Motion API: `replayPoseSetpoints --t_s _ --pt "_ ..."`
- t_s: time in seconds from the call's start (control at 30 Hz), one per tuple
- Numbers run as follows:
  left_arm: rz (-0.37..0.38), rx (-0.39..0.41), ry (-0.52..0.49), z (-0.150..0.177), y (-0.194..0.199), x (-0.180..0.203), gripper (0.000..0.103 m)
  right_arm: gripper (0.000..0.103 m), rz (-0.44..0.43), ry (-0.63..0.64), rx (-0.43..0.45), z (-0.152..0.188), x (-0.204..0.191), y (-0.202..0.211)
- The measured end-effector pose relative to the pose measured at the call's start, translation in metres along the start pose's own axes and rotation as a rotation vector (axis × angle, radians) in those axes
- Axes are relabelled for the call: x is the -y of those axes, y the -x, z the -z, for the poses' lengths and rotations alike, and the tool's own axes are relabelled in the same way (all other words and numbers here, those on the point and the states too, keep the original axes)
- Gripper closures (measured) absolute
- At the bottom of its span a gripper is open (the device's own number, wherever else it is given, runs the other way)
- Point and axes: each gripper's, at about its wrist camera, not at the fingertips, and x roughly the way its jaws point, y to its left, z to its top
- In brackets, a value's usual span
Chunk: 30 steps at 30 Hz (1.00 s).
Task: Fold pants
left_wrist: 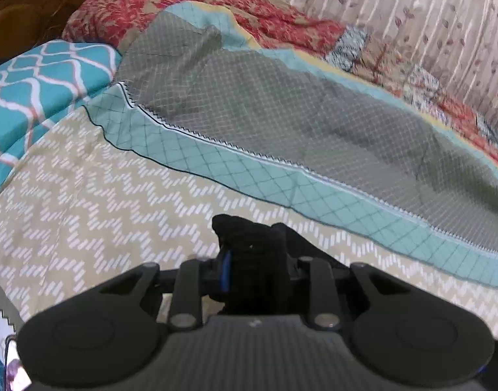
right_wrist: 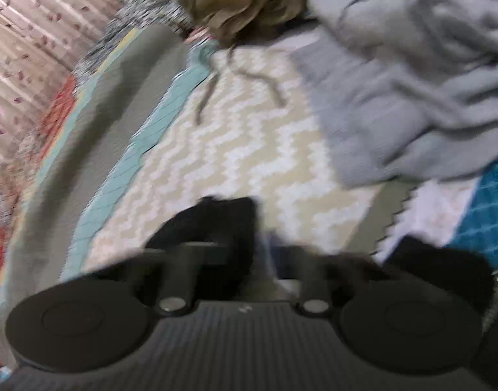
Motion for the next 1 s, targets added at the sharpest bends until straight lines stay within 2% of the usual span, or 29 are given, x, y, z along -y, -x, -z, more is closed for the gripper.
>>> replayPoseSetpoints --t_s 0.13,0.23,0.33,0.43,0.5,0.53,0.57,0.6,0.63,0.67,0.7,0.73,0.77,0.87,1.0 --pt "0.020 0.045 0.071 -0.005 0.017 -0.015 0.079 0.098 -0.139 -0.081 0.156 -0.011 -0.011 0.052" --pt "0.029 0.050 0.132 -0.011 0.021 -0.027 0.079 0.098 -0.170 -0.076 0.241 -0.026 -0.030 0.080" --pt "0.034 0.058 0.195 -0.017 0.016 -0.034 0.079 0.098 -0.179 -0.042 0.298 -0.047 -0.060 0.086" --pt "0.009 0.074 0.234 -0.025 0.001 -0.028 0.079 0.098 -0.163 0.026 0.314 -0.068 -0.103 0.061" --pt "-0.045 0.067 0.230 -0.027 -0.022 -0.013 0.076 0.097 -0.085 0.087 0.311 -0.085 -0.139 0.015" --pt "-0.082 0.039 0.208 -0.026 -0.035 -0.004 0.071 0.093 -0.056 0.140 0.301 -0.093 -0.152 -0.015" --pt "-0.126 -0.021 0.171 -0.025 -0.052 0.005 0.069 0.086 -0.023 0.228 0.279 -0.097 -0.165 -0.041" --pt "-0.155 -0.067 0.159 -0.023 -0.064 0.009 0.069 0.074 0.048 0.294 0.277 -0.097 -0.174 -0.061" --pt "-0.162 -0.095 0.170 -0.021 -0.070 0.009 0.068 0.070 0.108 0.306 0.311 -0.093 -0.175 -0.068" --pt "-0.147 -0.088 0.186 -0.019 -0.069 0.007 0.066 0.070 0.108 0.296 0.345 -0.088 -0.172 -0.070" --pt "-0.124 -0.069 0.195 -0.017 -0.064 0.002 0.064 0.070 0.033 0.281 0.344 -0.083 -0.161 -0.068" --pt "-0.102 -0.052 0.198 -0.016 -0.058 -0.003 0.060 0.070 -0.029 0.270 0.319 -0.077 -0.149 -0.068" --pt "-0.091 -0.046 0.199 -0.014 -0.053 -0.008 0.057 0.071 -0.039 0.274 0.296 -0.074 -0.139 -0.070" --pt "-0.053 -0.053 0.213 -0.008 -0.035 -0.025 0.053 0.070 -0.010 0.281 0.248 -0.071 -0.107 -0.081" --pt "-0.005 -0.041 0.244 0.008 0.000 -0.041 0.051 0.069 -0.010 0.158 0.184 -0.074 -0.078 -0.100"
